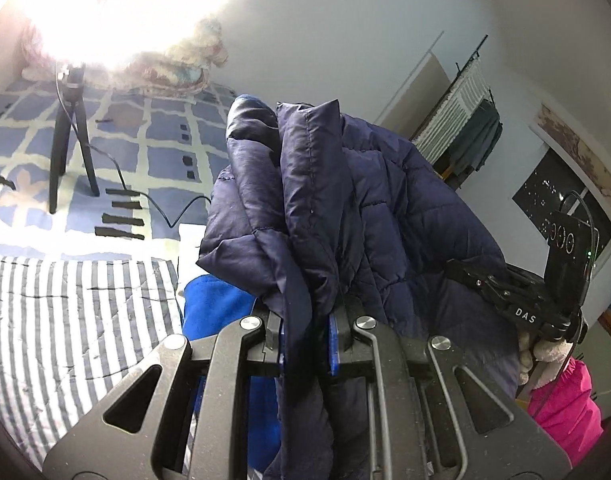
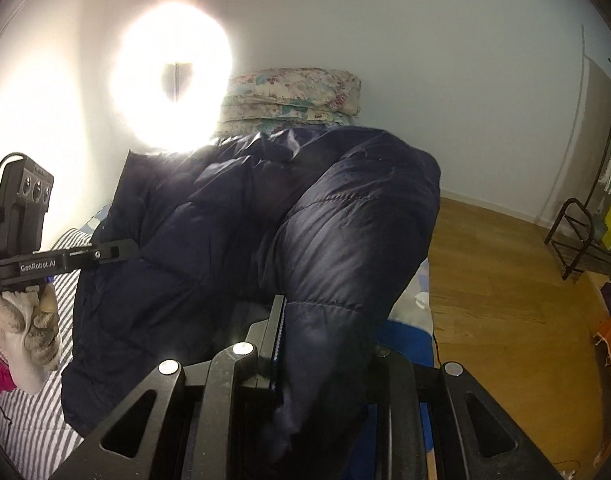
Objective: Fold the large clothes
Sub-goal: 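Carry the jacket onto the blue shirt with both grippers and release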
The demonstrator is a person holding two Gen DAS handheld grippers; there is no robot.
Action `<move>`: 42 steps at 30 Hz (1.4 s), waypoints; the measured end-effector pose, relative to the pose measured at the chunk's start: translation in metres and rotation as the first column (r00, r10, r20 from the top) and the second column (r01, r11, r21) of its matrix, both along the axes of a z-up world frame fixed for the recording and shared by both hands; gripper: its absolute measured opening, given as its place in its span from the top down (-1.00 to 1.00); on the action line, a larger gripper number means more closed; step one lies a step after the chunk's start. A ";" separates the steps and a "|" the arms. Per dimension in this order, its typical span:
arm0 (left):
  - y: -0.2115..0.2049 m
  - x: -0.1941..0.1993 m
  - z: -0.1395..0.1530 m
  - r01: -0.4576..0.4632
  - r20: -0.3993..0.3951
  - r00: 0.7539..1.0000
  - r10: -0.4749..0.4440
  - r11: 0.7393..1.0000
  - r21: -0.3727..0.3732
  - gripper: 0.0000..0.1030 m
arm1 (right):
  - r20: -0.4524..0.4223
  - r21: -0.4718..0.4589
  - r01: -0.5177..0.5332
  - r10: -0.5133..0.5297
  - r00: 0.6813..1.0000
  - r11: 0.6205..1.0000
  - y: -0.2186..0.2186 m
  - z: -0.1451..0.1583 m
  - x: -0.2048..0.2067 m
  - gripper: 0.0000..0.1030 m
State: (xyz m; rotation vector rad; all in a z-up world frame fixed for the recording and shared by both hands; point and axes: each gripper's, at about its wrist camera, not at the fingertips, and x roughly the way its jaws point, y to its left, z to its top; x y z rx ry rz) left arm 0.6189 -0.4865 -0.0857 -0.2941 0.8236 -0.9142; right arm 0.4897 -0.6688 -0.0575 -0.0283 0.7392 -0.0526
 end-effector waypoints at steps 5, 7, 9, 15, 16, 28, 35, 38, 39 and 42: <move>-0.002 0.018 -0.029 -0.019 -0.067 0.998 0.020 1.000 0.017 0.75 | -0.065 -0.033 0.019 -0.021 0.998 0.999 -0.020 -0.028 0.014 0.45; -0.002 0.025 -0.040 -0.024 -0.101 0.995 0.027 0.999 0.034 0.62 | -0.085 -0.013 0.061 -0.062 0.994 0.998 -0.032 -0.038 0.013 0.22; -0.002 0.031 -0.049 -0.038 -0.129 0.991 0.046 0.997 0.062 0.43 | -0.079 -0.047 0.137 -0.140 0.987 0.989 -0.041 -0.044 0.011 -0.12; 0.006 0.027 -0.052 -0.070 -0.122 0.989 0.083 0.992 0.109 0.19 | -0.071 -0.048 0.236 -0.239 0.969 0.971 -0.065 -0.046 -0.008 -0.30; 0.006 0.024 -0.049 -0.073 -0.108 0.990 0.086 0.990 0.120 0.19 | -0.072 -0.053 0.251 -0.255 0.964 0.967 -0.065 -0.045 -0.013 -0.30; 0.060 -0.061 0.019 -0.051 0.023 0.999 0.049 0.991 0.123 0.19 | 0.067 -0.006 0.280 -0.280 0.958 0.960 -0.018 0.021 -0.079 -0.30; 0.122 -0.142 0.088 -0.059 0.104 0.994 0.045 0.989 0.138 0.19 | 0.103 -0.027 0.237 -0.233 0.967 0.971 0.050 0.071 -0.135 -0.30; 0.147 -0.182 0.115 -0.066 0.160 0.986 0.040 0.985 0.157 0.19 | 0.113 -0.033 0.230 -0.225 0.968 0.973 0.079 0.088 -0.170 -0.30; 0.155 -0.196 0.123 -0.070 0.177 0.983 0.040 0.984 0.167 0.19 | 0.115 -0.032 0.228 -0.223 0.968 0.973 0.088 0.093 -0.180 -0.30; 0.179 -0.233 0.142 -0.073 0.200 0.979 0.037 0.982 0.173 0.19 | 0.130 -0.016 0.229 -0.225 0.966 0.973 0.115 0.107 -0.211 -0.30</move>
